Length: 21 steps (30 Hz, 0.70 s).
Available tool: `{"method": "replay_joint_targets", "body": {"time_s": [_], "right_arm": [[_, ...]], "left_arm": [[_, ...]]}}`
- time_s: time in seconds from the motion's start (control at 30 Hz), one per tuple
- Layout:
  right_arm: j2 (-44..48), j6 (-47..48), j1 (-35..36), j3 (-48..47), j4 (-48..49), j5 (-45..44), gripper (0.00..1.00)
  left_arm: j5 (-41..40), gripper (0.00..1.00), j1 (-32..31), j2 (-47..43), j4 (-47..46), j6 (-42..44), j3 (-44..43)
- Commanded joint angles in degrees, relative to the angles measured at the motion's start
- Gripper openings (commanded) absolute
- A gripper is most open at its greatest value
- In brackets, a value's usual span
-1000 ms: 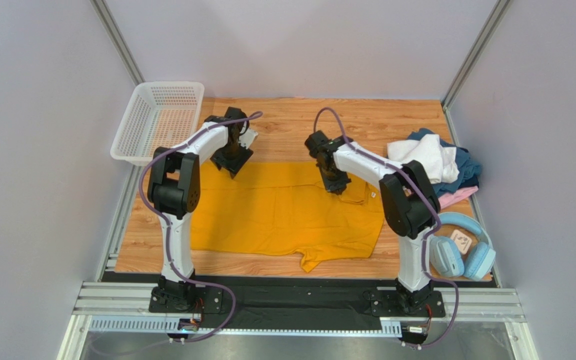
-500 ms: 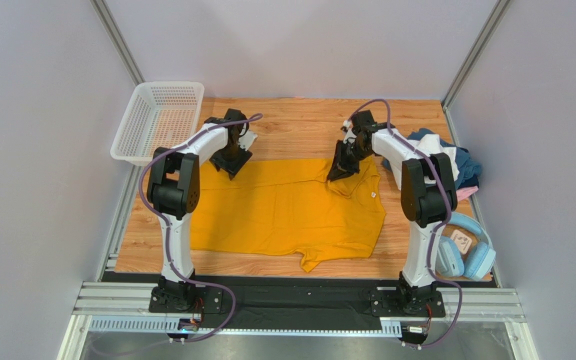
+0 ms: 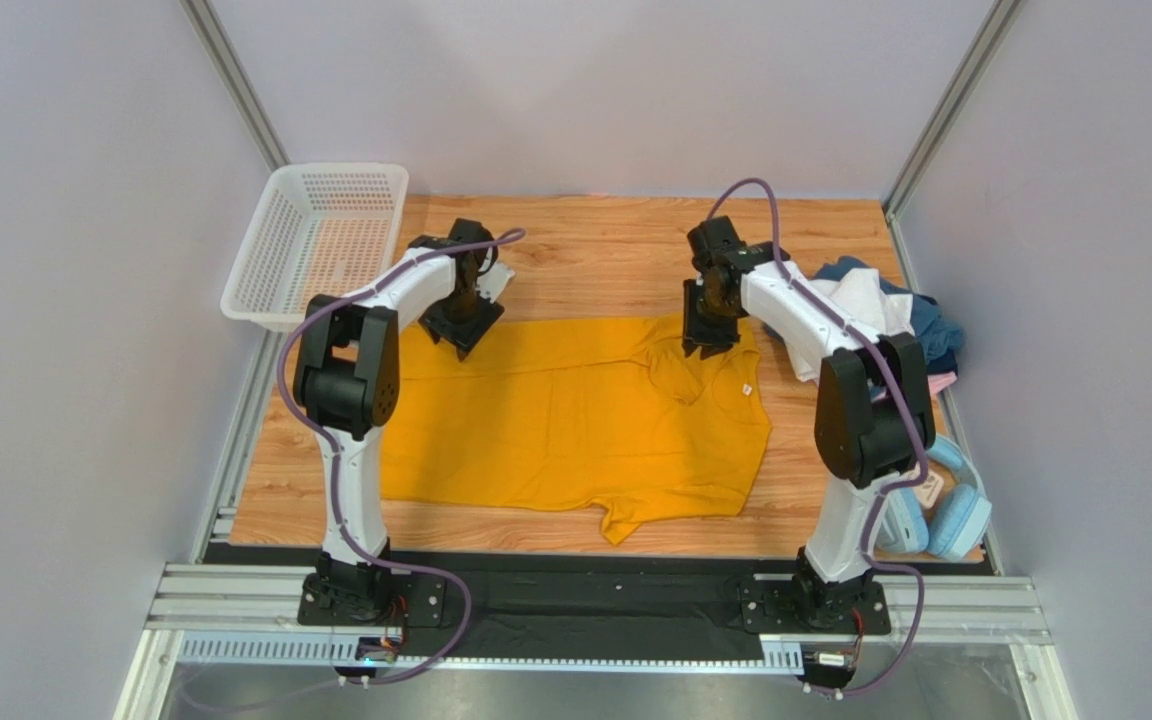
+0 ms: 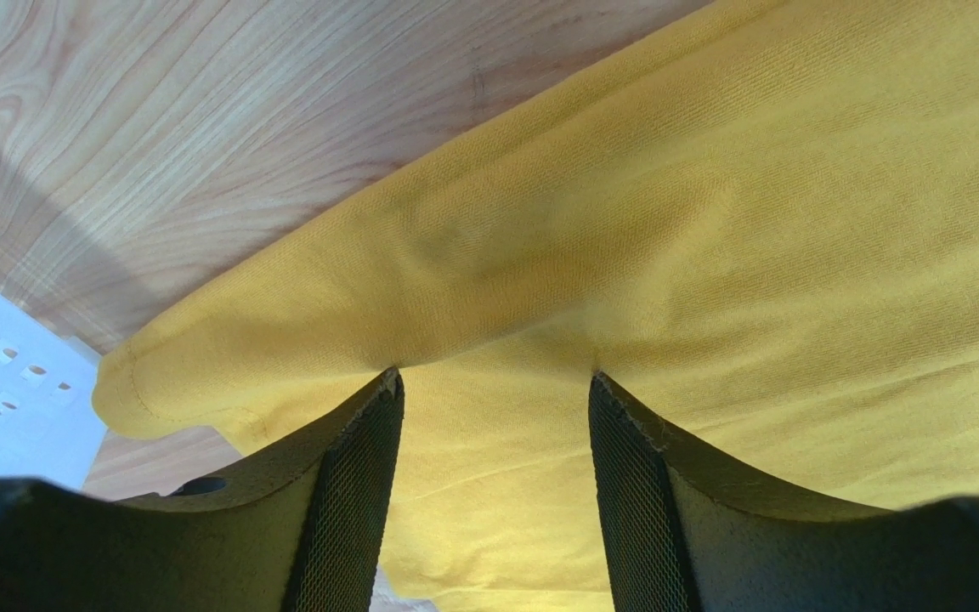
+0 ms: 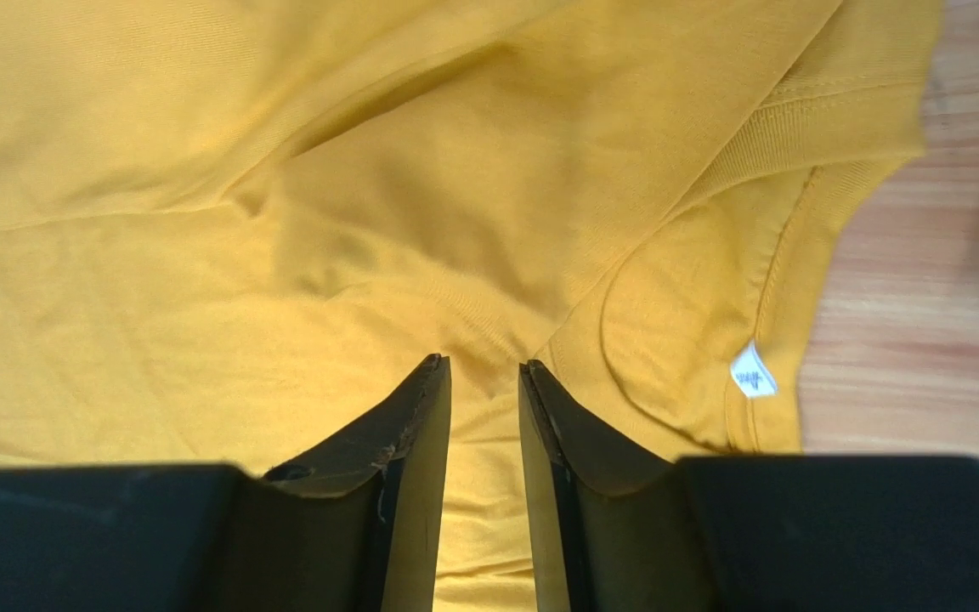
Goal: Fold and stack the t-shirts
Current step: Fold the flattened tshirt in 1/3 of the way
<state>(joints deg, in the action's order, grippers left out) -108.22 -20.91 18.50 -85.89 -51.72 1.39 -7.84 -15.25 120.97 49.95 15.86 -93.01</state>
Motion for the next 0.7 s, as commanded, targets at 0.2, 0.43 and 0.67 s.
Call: {"method": "replay_joint_targets", "body": {"time_s": [0.2,0.43,0.67], "right_arm": [[6.1,0.35,11.38,10.2,2.06,-9.04,0.39],[5.04,-0.98,10.77,13.55,4.09,-10.35,0.38],[2.58,-0.28,9.45,11.63,5.49,-9.39,0.37]], "left_arm": [[-0.43,0.61,-0.05,-3.19,-0.21,0.84,-0.24],[-0.34,0.61,-0.05,-3.9,0.14,0.93,0.37],[-0.34,0.61,-0.05,-3.9,0.49,0.84,0.2]]}}
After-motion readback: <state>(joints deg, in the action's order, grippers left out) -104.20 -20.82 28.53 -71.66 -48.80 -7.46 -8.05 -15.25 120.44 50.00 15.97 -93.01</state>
